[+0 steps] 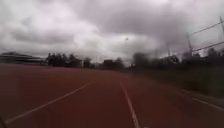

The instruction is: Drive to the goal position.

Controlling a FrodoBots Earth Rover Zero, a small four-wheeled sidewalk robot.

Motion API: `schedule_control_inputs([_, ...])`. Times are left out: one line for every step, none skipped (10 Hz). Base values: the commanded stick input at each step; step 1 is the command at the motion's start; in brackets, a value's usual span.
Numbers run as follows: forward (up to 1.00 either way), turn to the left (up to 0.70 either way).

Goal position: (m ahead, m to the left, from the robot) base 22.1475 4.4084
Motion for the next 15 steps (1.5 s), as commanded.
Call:
schedule_control_inputs([0.70, 0.00])
schedule_control_inputs([0.70, 0.00])
schedule_control_inputs([0.70, 0.00])
schedule_control_inputs([0.70, 0.00])
schedule_control_inputs([0.70, 0.00])
schedule_control_inputs([0.70, 0.00])
schedule_control_inputs([0.70, 0.00])
schedule_control_inputs([0.70, 0.00])
schedule_control_inputs([0.70, 0.00])
schedule_control_inputs([0.70, 0.00])
schedule_control_inputs([0.70, 0.00])
schedule_control_inputs([0.70, 0.00])
schedule_control_inputs([0.70, 0.00])
schedule_control_inputs([0.70, 0.00])
schedule_control_inputs([0.70, 0.00])
